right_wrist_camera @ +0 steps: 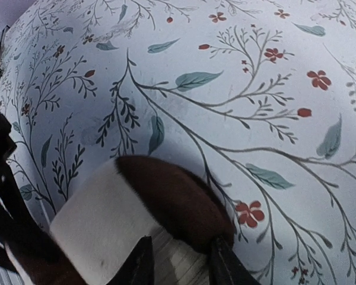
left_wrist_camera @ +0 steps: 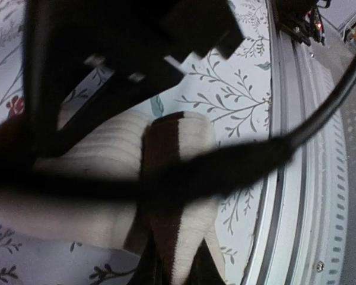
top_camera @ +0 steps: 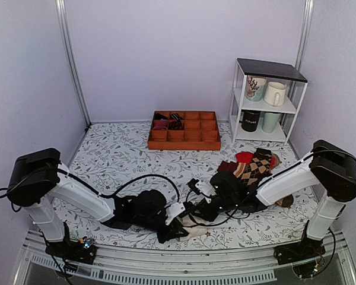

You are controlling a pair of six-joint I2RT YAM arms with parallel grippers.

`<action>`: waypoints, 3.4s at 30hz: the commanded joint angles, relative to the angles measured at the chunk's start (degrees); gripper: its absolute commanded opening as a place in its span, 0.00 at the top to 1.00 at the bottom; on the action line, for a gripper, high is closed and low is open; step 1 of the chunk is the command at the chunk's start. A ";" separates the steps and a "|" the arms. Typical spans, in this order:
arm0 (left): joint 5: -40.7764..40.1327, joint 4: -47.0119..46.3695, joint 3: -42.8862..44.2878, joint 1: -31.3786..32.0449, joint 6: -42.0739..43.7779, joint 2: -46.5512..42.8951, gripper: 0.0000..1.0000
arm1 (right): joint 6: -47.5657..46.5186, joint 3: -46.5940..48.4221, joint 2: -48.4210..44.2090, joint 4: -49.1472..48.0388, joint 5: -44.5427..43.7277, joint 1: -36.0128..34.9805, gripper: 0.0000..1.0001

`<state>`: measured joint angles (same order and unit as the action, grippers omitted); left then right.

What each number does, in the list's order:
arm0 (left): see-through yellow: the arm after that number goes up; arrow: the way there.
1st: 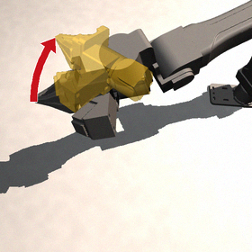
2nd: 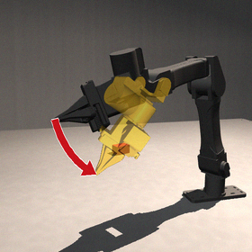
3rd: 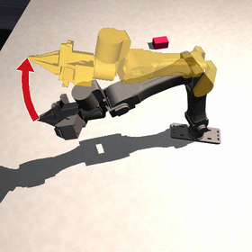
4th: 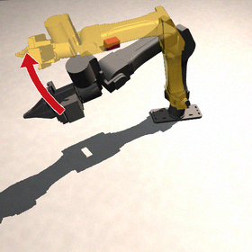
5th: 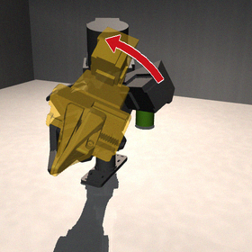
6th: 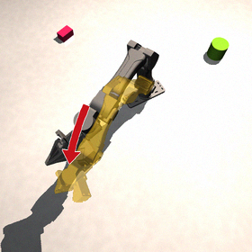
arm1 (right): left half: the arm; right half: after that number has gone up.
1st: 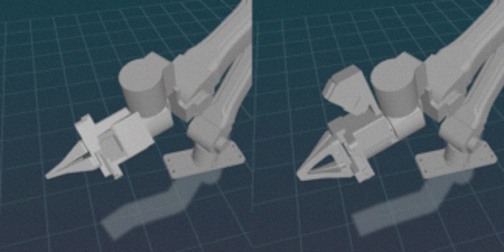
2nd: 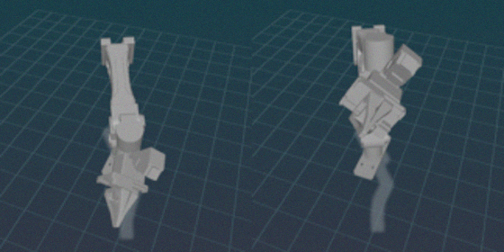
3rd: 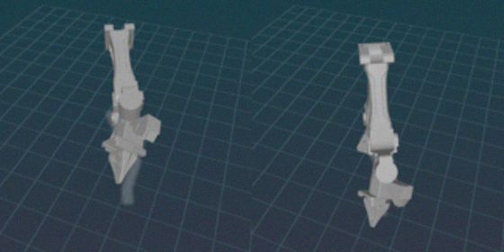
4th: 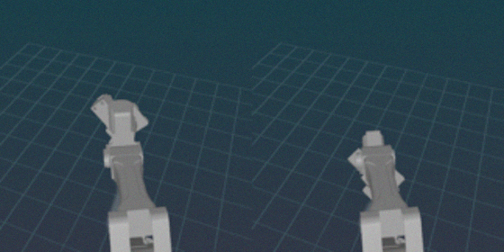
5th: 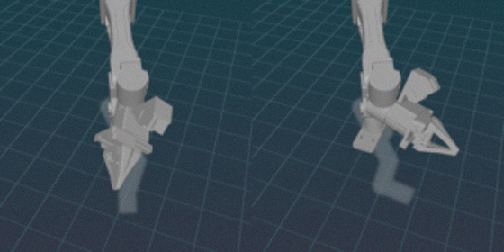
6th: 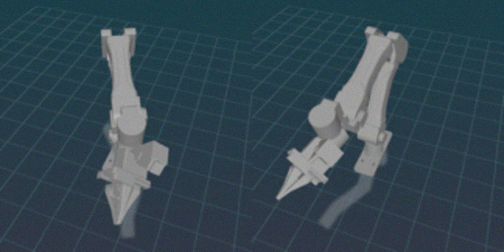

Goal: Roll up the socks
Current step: Roll the sock at the center of the board.

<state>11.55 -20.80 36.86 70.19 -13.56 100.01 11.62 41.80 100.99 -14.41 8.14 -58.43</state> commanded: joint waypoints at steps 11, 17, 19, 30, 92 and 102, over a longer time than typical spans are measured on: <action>6.57 10.21 -7.86 -3.85 -12.17 5.33 1.00 | -18.62 -15.40 -22.04 -9.95 11.11 0.66 0.30; 8.53 9.67 -7.68 -4.92 -11.76 6.33 1.00 | -23.85 -19.14 -17.54 -18.58 16.29 0.58 0.27; 8.74 9.84 -7.68 -4.99 -11.54 6.36 1.00 | -25.51 -19.24 -15.74 -20.90 16.65 0.58 0.26; 9.11 9.94 -7.07 -5.54 -10.72 6.30 1.00 | -31.59 -14.27 -5.38 -21.80 22.85 -0.70 0.26; 3.59 -31.72 -14.22 -0.50 24.26 -1.06 0.19 | -2.07 -10.81 6.55 -4.06 31.30 3.25 0.91; -2.28 -33.92 -15.19 -0.75 22.12 2.30 0.26 | -2.27 -10.97 6.50 -3.49 31.40 3.79 0.91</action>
<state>12.60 -51.55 22.24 69.25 9.37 101.69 9.26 33.12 103.96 -29.65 42.22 -54.94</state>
